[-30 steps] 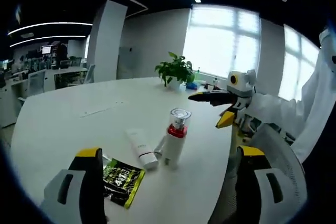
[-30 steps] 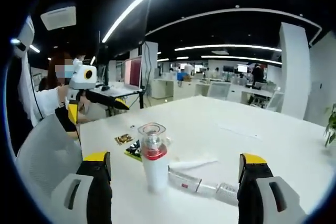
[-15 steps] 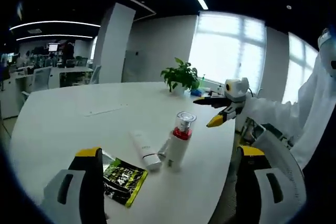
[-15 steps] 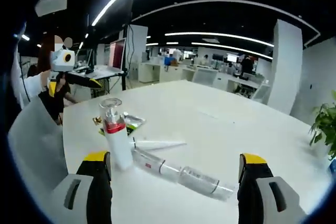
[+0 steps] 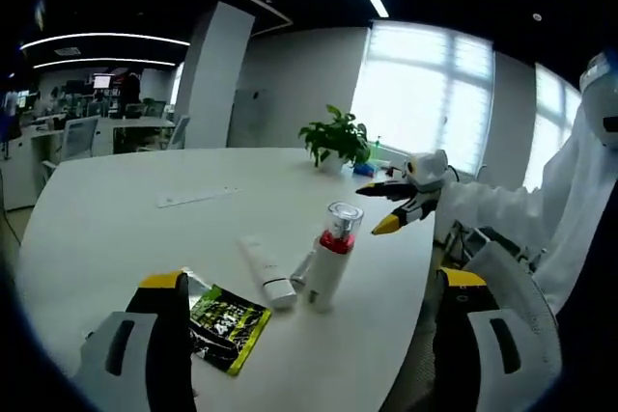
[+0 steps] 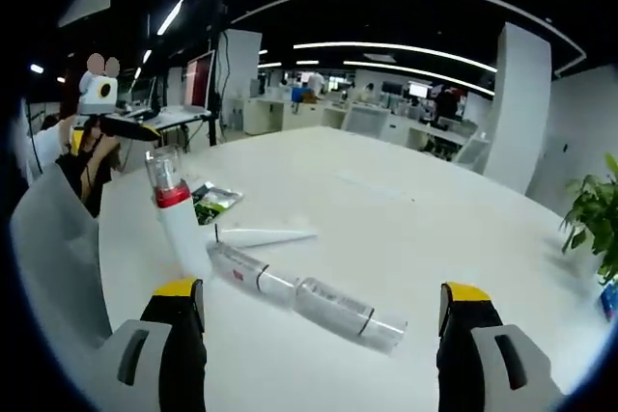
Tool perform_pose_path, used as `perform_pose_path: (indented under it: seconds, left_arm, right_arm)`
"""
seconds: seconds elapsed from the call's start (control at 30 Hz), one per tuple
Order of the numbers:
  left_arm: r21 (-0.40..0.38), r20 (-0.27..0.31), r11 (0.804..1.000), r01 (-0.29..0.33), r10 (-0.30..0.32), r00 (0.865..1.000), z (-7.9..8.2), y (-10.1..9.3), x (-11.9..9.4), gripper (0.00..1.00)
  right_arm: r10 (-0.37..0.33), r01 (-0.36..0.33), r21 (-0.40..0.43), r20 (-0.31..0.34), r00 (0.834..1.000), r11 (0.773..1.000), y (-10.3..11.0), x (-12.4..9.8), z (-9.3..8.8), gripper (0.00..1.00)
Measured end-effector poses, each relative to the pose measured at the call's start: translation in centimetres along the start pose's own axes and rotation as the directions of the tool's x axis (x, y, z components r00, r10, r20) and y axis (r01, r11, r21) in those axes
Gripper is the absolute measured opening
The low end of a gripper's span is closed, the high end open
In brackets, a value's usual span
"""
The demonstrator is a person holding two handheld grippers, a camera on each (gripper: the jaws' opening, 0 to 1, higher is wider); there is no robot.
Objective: Arrange the skincare products in the storage area until every visible bottle or jar stands upright without overlapping.
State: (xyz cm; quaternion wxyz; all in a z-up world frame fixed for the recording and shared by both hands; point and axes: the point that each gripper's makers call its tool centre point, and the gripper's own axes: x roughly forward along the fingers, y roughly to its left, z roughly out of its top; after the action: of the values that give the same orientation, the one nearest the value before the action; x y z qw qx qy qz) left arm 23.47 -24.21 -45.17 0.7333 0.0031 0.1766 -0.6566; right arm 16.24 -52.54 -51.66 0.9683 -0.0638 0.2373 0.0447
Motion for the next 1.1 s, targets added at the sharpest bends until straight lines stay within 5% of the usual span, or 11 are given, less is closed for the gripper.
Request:
perform_pose_path:
  seconds: [0.43,0.77,0.93,1.1]
  left_arm:
    - [-0.014,-0.015,1.0,0.0,-0.001,1.0,-0.8,-0.8,0.1,0.99]
    - [-0.051,-0.026,0.999,-0.004,0.002,1.0,-1.4,-1.0,0.1,0.99]
    - [-0.05,-0.019,0.999,0.0,-0.001,1.0,-1.6,-1.2,-0.2,0.99]
    - [-0.059,-0.014,0.998,-0.011,0.01,1.0,-1.4,-1.0,-0.1,0.99]
  right_arm:
    - [0.05,-0.058,-0.053,-0.136,0.989,0.997,-0.4,2.5,-3.5,1.0]
    - [0.113,-0.187,-0.216,-0.316,0.942,0.958,-1.7,4.9,-6.2,0.99]
    - [0.125,-0.26,-0.275,-0.428,0.895,0.926,-2.5,5.3,-7.1,0.74]
    - [0.151,-0.297,-0.268,-0.455,0.877,0.916,-2.6,5.7,-6.7,0.57]
